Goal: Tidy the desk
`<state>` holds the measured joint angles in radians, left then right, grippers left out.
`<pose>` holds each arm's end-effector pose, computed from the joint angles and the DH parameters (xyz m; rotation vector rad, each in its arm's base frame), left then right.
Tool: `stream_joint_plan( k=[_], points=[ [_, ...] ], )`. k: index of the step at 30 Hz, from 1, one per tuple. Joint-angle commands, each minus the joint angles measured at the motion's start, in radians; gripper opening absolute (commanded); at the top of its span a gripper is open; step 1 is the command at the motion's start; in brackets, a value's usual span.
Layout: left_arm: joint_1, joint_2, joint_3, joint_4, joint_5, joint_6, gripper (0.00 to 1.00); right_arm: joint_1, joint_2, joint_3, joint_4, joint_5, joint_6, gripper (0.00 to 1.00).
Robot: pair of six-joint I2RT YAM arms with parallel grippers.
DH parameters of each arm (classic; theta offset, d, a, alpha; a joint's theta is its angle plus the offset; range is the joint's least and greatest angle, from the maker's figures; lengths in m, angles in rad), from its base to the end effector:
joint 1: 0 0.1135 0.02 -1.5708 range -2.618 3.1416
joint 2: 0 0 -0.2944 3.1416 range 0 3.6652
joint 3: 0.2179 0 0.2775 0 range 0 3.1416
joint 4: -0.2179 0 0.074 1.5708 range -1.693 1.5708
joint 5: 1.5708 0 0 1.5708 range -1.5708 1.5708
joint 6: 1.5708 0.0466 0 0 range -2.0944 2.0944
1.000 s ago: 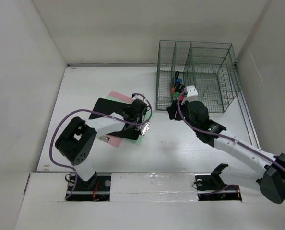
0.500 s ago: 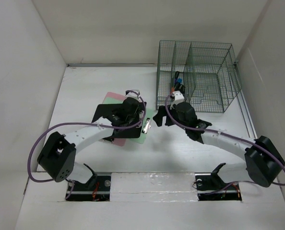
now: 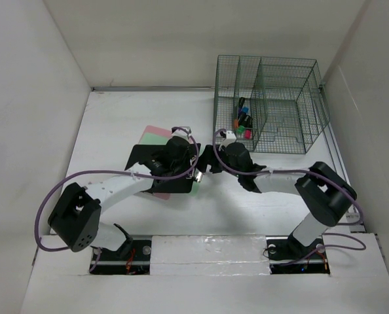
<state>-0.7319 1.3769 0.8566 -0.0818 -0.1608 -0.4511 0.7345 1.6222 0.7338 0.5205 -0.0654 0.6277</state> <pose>0.2483 -0.2130 0.2518 0.2161 2.1974 -0.4997 0.2688 0.2469 0.1917 -0.1564 2.0579 0.9440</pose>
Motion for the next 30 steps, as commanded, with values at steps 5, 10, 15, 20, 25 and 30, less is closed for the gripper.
stream_joint_plan(
  k=[5,10,15,20,25,30],
  points=[
    [-0.014,-0.07,-0.008,0.028,0.049,-0.011,0.0,0.008,0.085,0.042,0.274,-0.059,0.098,0.7],
    [-0.014,-0.091,-0.021,0.033,0.067,-0.015,0.0,0.008,0.156,0.042,0.39,-0.12,0.168,0.46],
    [-0.014,-0.113,-0.027,0.042,0.073,-0.017,0.0,0.008,0.182,0.018,0.478,-0.131,0.204,0.09],
    [-0.023,-0.159,0.012,-0.004,0.073,-0.032,0.09,0.008,0.11,-0.001,0.423,-0.1,0.176,0.0],
    [-0.035,-0.353,0.084,-0.056,0.003,-0.035,0.5,0.008,-0.016,0.024,0.323,-0.06,0.096,0.0],
    [-0.044,-0.611,0.075,0.034,-0.02,-0.021,0.63,0.008,-0.093,0.195,0.185,-0.045,-0.006,0.0]
  ],
)
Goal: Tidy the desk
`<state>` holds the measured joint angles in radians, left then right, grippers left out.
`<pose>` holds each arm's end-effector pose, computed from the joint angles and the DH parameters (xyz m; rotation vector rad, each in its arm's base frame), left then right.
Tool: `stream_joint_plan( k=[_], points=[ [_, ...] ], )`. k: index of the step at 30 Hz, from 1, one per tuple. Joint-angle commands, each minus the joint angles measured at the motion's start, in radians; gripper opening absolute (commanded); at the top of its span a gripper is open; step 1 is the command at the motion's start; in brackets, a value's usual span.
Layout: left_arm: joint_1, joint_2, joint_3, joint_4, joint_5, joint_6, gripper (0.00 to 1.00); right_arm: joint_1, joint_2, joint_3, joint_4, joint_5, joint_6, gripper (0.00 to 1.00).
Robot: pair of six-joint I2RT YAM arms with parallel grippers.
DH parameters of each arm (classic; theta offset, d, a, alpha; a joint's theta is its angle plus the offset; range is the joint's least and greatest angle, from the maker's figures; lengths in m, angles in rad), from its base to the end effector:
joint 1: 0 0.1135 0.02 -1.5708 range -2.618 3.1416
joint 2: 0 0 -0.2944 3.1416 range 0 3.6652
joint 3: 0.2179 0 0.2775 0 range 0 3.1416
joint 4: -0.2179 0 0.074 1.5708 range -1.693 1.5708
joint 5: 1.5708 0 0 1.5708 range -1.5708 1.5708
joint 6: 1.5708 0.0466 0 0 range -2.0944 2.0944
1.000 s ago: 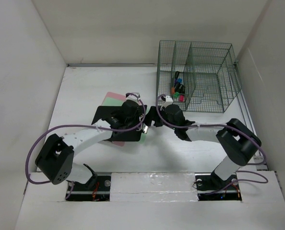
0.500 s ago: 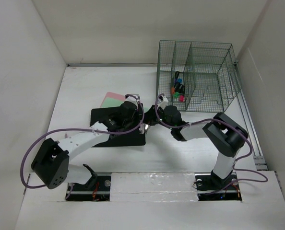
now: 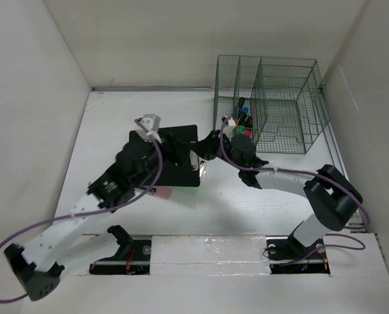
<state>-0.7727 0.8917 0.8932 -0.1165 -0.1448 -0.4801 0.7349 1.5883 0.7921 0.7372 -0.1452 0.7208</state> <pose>0.1660 -0.1524 0.3892 0.1431 1.7461 -0.8106 0.2755 0.2581 0.2491 -0.1341 1.7731 1.2088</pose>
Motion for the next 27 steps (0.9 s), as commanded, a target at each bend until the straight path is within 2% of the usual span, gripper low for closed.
stream_joint_plan(
  k=[1,4,9,14,16,17,18,21,27],
  points=[
    [-0.004,-0.152,0.032,0.077,-0.042,0.009,0.64,-0.003,-0.074,0.169,-0.05,0.041,-0.11,0.0],
    [-0.004,-0.215,0.024,0.095,-0.067,0.011,0.69,-0.034,-0.143,0.254,-0.085,0.085,-0.124,0.0],
    [-0.004,-0.194,0.007,0.081,-0.029,0.015,0.7,-0.17,-0.311,0.282,-0.091,0.243,-0.078,0.0],
    [-0.004,-0.165,-0.005,0.092,0.056,0.026,0.71,-0.324,-0.444,0.204,-0.073,0.355,0.006,0.0],
    [-0.004,-0.175,-0.033,0.139,0.123,0.017,0.71,-0.431,-0.56,0.159,-0.172,0.554,0.052,0.0],
    [-0.004,-0.175,-0.033,0.14,0.123,0.017,0.71,-0.431,-0.561,0.159,-0.173,0.555,0.052,0.0],
    [-0.004,-0.18,-0.034,0.137,0.129,0.012,0.71,-0.451,-0.585,0.122,-0.18,0.629,0.077,0.0],
    [-0.004,-0.194,-0.065,0.167,0.191,-0.003,0.71,-0.525,-0.648,0.053,-0.206,0.725,0.158,0.0],
    [-0.004,-0.134,-0.099,0.239,0.335,-0.037,0.71,-0.655,-0.654,-0.027,-0.214,0.748,0.337,0.0]
  ],
)
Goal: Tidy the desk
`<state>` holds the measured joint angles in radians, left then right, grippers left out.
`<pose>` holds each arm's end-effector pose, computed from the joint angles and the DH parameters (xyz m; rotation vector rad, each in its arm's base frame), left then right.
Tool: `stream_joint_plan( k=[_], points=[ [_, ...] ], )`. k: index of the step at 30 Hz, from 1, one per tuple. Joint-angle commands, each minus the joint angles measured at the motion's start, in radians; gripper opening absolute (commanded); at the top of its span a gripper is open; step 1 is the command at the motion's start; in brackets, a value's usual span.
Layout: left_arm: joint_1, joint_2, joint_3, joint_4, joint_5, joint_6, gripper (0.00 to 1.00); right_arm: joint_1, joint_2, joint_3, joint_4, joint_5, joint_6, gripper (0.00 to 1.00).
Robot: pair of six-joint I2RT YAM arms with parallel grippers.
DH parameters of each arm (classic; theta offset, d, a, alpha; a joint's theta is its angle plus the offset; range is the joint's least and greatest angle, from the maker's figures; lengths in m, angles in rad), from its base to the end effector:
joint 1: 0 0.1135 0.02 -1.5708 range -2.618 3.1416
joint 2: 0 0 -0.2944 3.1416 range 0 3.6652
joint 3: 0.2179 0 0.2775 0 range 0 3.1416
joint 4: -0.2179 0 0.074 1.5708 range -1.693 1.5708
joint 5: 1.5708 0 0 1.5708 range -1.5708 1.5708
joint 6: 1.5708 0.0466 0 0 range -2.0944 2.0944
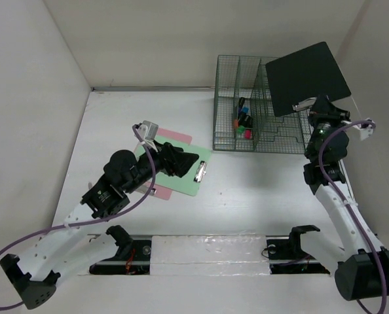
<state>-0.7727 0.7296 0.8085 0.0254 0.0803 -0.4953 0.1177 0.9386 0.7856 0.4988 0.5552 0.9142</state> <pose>0.1304 -0.1323 0.4034 0.2849 1.5371 -1.0776 0.2311 0.0026 0.4075 0.9160 0.9195 0.5464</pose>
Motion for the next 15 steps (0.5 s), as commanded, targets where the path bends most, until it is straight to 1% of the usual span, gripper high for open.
stream_joint_plan(
  k=[1,3,6,10,14,15],
  points=[
    [-0.004,0.039,-0.014,0.099,0.124,-0.025,0.71,-0.052,-0.004,-0.049,0.03,0.045,0.164,0.0],
    [-0.004,0.054,-0.015,0.103,0.154,-0.029,0.71,-0.084,0.005,-0.074,0.066,0.01,0.204,0.0],
    [-0.004,0.056,-0.029,0.131,0.177,-0.038,0.71,-0.096,0.032,-0.098,0.09,-0.023,0.228,0.0],
    [-0.004,0.056,-0.028,0.12,0.161,-0.034,0.71,-0.096,0.06,-0.143,0.116,-0.032,0.249,0.0],
    [-0.004,0.065,-0.022,0.117,0.151,-0.031,0.71,-0.118,0.089,-0.201,0.188,-0.05,0.284,0.0],
    [-0.004,0.074,-0.02,0.117,0.151,-0.032,0.71,-0.128,0.1,-0.221,0.205,-0.076,0.296,0.0]
  ],
)
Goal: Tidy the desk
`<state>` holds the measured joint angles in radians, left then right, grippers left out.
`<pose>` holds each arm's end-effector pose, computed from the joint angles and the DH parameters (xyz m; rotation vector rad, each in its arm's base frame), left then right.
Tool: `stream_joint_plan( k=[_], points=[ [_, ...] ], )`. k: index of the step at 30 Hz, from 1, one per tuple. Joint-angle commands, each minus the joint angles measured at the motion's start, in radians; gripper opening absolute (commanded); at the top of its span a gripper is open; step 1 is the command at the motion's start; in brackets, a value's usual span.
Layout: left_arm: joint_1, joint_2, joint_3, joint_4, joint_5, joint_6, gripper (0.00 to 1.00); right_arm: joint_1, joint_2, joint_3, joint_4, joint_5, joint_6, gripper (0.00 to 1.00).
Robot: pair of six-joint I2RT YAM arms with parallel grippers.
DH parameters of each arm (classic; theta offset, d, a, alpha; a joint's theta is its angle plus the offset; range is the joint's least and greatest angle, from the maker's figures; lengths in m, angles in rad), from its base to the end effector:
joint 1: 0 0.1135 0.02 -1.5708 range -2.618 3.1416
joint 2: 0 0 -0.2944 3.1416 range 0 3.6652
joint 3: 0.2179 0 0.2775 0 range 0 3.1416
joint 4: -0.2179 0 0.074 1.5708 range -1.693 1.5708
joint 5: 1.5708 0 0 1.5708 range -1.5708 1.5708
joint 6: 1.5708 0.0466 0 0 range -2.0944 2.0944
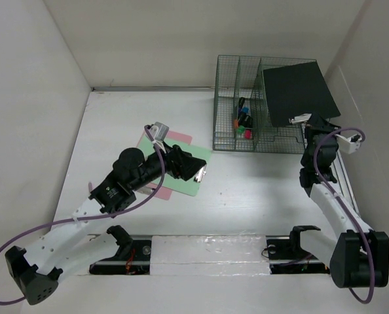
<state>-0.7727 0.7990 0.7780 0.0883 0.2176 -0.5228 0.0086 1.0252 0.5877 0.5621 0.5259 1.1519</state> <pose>0.1405 -0.1510 0.3868 0.3892 1.5815 -1.1850 0.2517 -0.0212 0.3189 1.1353 0.9622 0.5638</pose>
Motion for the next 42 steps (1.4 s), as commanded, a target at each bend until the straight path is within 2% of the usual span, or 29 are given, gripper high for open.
stream_joint_plan(
  k=[1,10,13,14,18,19,20,22,24,25,28,35,38,42],
  points=[
    [-0.004,0.008,0.003,0.062,0.012,-0.006,0.71,-0.019,0.021,-0.031,0.168,-0.059,0.063,0.0],
    [-0.004,0.045,0.007,0.07,0.0,-0.003,0.71,-0.019,0.087,-0.063,0.144,-0.092,0.071,0.0],
    [-0.004,0.049,0.003,0.07,-0.007,-0.005,0.71,-0.019,0.09,-0.055,0.095,-0.096,0.051,0.07],
    [-0.004,0.052,0.001,0.073,-0.012,-0.005,0.71,-0.019,0.088,-0.049,0.082,-0.098,0.048,0.15],
    [-0.004,0.065,0.018,0.044,-0.037,0.001,0.71,-0.038,0.078,-0.042,0.03,-0.106,0.026,0.33],
    [-0.004,0.063,0.009,0.048,-0.043,0.0,0.71,-0.047,0.078,-0.034,-0.003,-0.116,0.006,0.48],
    [-0.004,0.063,0.009,0.05,-0.043,0.0,0.71,-0.047,0.078,-0.034,-0.004,-0.125,0.006,0.48],
    [-0.004,0.065,0.013,0.044,-0.052,0.001,0.71,-0.058,0.084,-0.019,-0.055,-0.142,-0.004,0.62],
    [-0.004,0.068,0.024,0.027,-0.06,0.007,0.71,-0.068,0.082,-0.008,-0.088,-0.153,-0.03,0.71],
    [-0.004,0.063,0.024,0.028,-0.063,0.006,0.71,-0.068,0.079,-0.005,-0.097,-0.155,-0.04,0.79],
    [-0.004,0.063,0.023,0.024,-0.092,0.006,0.71,-0.068,0.064,0.001,-0.145,-0.149,-0.075,0.9],
    [-0.004,0.112,0.04,-0.036,-0.155,0.007,0.7,-0.068,-0.069,-0.046,-0.243,-0.109,-0.144,1.0],
    [-0.004,0.158,0.05,-0.061,-0.169,0.014,0.68,-0.068,-0.166,-0.066,-0.292,-0.086,-0.182,1.0],
    [-0.013,0.219,0.009,-0.056,-0.204,-0.003,0.73,-0.068,-0.287,-0.062,-0.346,-0.104,-0.195,1.0]
  ],
)
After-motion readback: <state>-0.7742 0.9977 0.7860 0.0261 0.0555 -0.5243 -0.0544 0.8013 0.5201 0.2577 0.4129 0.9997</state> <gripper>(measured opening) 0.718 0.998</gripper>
